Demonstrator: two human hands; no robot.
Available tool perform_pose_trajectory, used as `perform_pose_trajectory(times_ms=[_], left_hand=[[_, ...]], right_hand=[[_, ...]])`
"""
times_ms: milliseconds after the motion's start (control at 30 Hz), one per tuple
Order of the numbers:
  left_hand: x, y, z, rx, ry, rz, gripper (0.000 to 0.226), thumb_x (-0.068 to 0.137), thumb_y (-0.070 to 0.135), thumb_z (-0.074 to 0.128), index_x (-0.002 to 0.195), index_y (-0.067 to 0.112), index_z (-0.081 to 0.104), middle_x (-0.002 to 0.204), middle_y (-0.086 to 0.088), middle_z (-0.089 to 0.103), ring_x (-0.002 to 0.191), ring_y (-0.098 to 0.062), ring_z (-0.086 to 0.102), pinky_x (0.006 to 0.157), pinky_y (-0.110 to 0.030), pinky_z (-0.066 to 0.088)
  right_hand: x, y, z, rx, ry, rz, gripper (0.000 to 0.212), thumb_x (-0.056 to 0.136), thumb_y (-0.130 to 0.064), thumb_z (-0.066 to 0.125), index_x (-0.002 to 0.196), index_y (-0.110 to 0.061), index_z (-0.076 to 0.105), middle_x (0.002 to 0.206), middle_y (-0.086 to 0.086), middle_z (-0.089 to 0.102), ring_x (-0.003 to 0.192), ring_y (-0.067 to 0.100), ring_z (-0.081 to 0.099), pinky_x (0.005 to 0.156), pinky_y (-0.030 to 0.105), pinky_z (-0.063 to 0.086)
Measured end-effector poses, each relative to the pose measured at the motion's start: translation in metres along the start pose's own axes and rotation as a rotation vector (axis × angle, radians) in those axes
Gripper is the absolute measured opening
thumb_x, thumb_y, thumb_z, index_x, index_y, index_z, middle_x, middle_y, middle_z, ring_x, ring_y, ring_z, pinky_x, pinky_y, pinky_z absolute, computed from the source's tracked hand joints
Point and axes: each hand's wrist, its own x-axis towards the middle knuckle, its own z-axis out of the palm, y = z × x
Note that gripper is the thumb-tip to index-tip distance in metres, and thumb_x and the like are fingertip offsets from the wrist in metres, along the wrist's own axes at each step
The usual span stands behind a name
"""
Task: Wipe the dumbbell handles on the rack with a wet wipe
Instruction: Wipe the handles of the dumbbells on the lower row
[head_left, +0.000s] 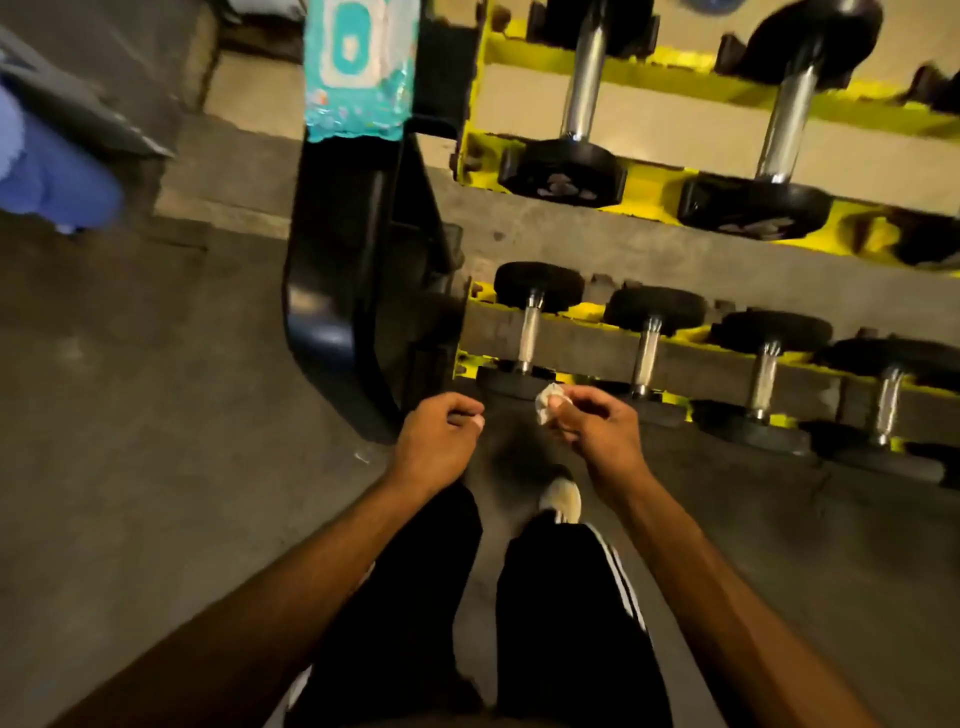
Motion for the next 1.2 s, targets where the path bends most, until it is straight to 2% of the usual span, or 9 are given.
perform_pose_trajectory(times_ms=[167,233,467,633,733,900,1033,1100,1200], left_hand=[[0.097,-0.026,0.03,0.198,-0.119,0.092,0.024,0.093,0.018,0.068,0.116,0.016,0.071,0.114,-0.001,0.071,0.102,-0.016,0.067,0.096,-0.037,0.054],[0.128,-0.045,0.049,0.303,-0.129,0.193,0.031,0.093,0.022,0.069,0.124,0.017,0.066,0.125,-0.002,0.062,0.111,-0.019,0.062,0.1,-0.04,0.051],[0.175,-0.106,0.102,0.269,0.055,0.461,0.039,0.085,0.037,0.074,0.12,0.022,0.07,0.124,0.005,0.057,0.119,-0.007,0.045,0.101,-0.022,0.037],[0.185,-0.126,0.112,0.151,0.149,0.56,0.042,0.08,0.039,0.075,0.116,0.017,0.074,0.113,0.002,0.061,0.112,-0.014,0.053,0.1,-0.022,0.042],[0.185,-0.126,0.112,0.146,0.163,0.581,0.042,0.079,0.039,0.076,0.114,0.015,0.075,0.111,-0.001,0.063,0.109,-0.018,0.056,0.099,-0.02,0.042],[0.184,-0.122,0.108,0.141,0.112,0.538,0.042,0.078,0.038,0.078,0.114,0.017,0.074,0.112,0.003,0.062,0.112,-0.017,0.056,0.1,-0.015,0.038],[0.183,-0.122,0.108,0.115,0.102,0.531,0.043,0.077,0.038,0.08,0.114,0.018,0.075,0.112,0.004,0.061,0.113,-0.011,0.054,0.1,-0.012,0.036],[0.186,-0.123,0.107,0.097,0.091,0.538,0.045,0.078,0.044,0.076,0.115,0.02,0.074,0.113,0.007,0.059,0.113,-0.006,0.05,0.1,-0.013,0.037],[0.186,-0.123,0.107,0.078,0.084,0.535,0.046,0.078,0.048,0.071,0.115,0.021,0.074,0.113,0.01,0.057,0.114,-0.004,0.049,0.099,-0.013,0.038]], right_hand=[[0.085,0.032,0.018,0.007,0.122,-0.049,0.015,0.084,0.006,0.071,0.096,-0.002,0.072,0.068,-0.003,0.071,0.06,0.005,0.065,0.056,0.018,0.052],[0.124,0.047,0.017,-0.077,0.133,-0.099,0.017,0.084,0.004,0.072,0.097,-0.006,0.073,0.067,-0.01,0.071,0.06,-0.001,0.065,0.055,0.015,0.051],[0.227,0.083,0.001,-0.524,-0.063,-0.193,0.019,0.082,-0.013,0.078,0.093,-0.028,0.075,0.086,-0.013,0.073,0.083,-0.002,0.069,0.072,0.016,0.056],[0.254,0.083,0.004,-0.773,-0.302,-0.476,0.016,0.078,-0.004,0.08,0.085,-0.017,0.077,0.083,-0.007,0.071,0.077,0.004,0.069,0.075,0.024,0.057],[0.265,0.069,0.017,-1.124,-0.459,-0.764,0.013,0.078,-0.003,0.073,0.085,-0.013,0.078,0.085,0.003,0.068,0.079,0.017,0.066,0.07,0.035,0.055],[0.271,0.053,0.062,-1.811,-0.505,-0.846,0.02,0.084,-0.022,0.06,0.101,-0.02,0.07,0.108,0.003,0.065,0.102,0.027,0.062,0.067,0.031,0.039],[0.272,0.045,0.057,-1.744,-0.585,-0.814,0.017,0.081,-0.02,0.062,0.095,-0.02,0.072,0.099,0.003,0.068,0.094,0.025,0.064,0.066,0.027,0.038],[0.268,0.04,0.032,-1.693,-0.625,-0.739,0.013,0.084,-0.018,0.062,0.091,-0.019,0.073,0.09,0.002,0.068,0.085,0.022,0.063,0.071,0.03,0.047],[0.257,0.052,-0.002,-1.509,-0.467,-0.458,0.009,0.087,-0.014,0.068,0.092,-0.018,0.075,0.087,-0.001,0.069,0.084,0.015,0.066,0.076,0.033,0.055]])
